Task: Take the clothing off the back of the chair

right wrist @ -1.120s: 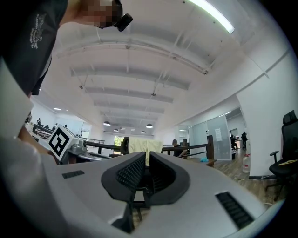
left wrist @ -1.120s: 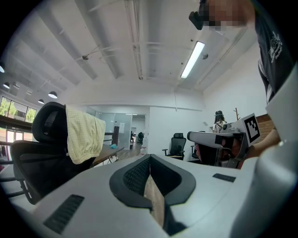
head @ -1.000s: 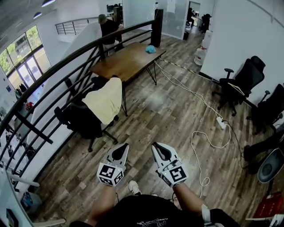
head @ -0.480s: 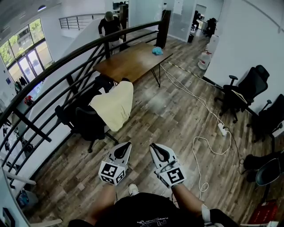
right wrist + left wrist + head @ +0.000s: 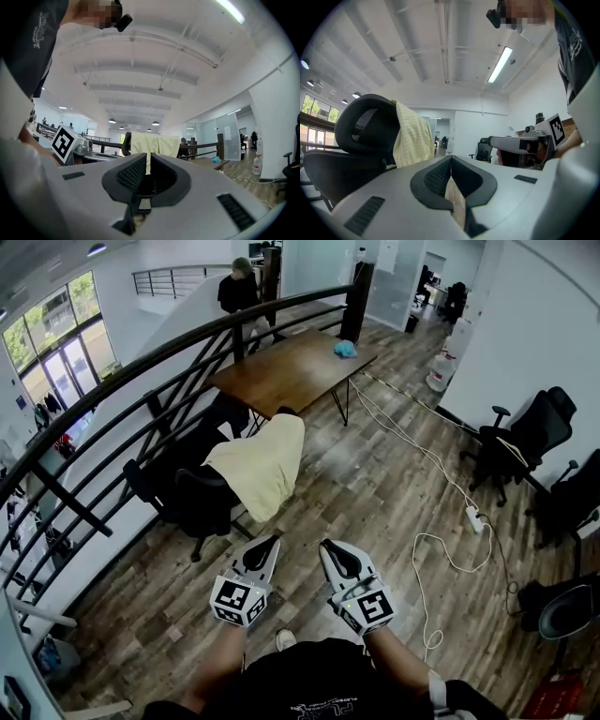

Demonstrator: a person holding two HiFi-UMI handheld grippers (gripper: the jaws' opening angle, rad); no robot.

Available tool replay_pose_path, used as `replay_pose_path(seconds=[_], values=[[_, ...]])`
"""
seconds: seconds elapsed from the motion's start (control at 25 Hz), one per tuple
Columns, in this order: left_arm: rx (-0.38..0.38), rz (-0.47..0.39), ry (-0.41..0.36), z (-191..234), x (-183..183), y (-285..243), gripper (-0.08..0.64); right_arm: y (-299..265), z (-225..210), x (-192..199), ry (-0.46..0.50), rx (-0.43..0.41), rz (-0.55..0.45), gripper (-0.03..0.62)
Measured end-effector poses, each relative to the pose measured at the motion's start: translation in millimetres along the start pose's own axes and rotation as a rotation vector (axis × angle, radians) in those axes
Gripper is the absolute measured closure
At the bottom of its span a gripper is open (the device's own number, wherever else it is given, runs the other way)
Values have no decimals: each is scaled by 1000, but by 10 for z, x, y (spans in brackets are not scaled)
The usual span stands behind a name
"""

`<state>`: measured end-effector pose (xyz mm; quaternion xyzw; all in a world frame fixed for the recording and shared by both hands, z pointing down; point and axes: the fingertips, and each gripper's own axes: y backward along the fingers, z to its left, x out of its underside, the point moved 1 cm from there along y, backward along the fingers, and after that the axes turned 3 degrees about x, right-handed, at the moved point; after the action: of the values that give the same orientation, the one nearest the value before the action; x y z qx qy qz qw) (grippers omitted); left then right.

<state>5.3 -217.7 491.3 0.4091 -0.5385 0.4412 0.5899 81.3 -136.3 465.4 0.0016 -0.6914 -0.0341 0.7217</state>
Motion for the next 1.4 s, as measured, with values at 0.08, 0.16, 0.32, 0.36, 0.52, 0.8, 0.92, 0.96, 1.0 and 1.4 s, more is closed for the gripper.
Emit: replay_pose_path(seconds=[0.08,0.16,0.32,0.36,0.52,0.8,0.92,0.96,1.0,1.4], values=[[-2,-8,-1,22,-40,9,546,-32,19,30,-14,-1,9,554],[-4,-15,-6,43,-71,19,546,-77,48,34,-16,-6,6,554],[-13,-27,-8,96,-91,48,546,-170,81,6,0,-22,26,554],[-18,-28,-8,112,-94,60,546,-201,77,7,0,-24,22,555],[-51,-26,-14,171,-88,93,546,-303,66,50,12,-42,52,557],[-141,-18,-25,266,-86,45,546,-529,-28,16,0,-143,-14,568],[-187,-15,-31,297,-98,29,546,-629,-72,31,12,-196,16,572],[-202,-15,-32,299,-100,24,546,-653,-86,32,13,-214,17,572],[-215,-16,-32,299,-103,17,546,-673,-105,35,14,-228,20,572],[-394,-17,-38,434,-113,48,546,-931,-255,110,16,-340,48,572]])
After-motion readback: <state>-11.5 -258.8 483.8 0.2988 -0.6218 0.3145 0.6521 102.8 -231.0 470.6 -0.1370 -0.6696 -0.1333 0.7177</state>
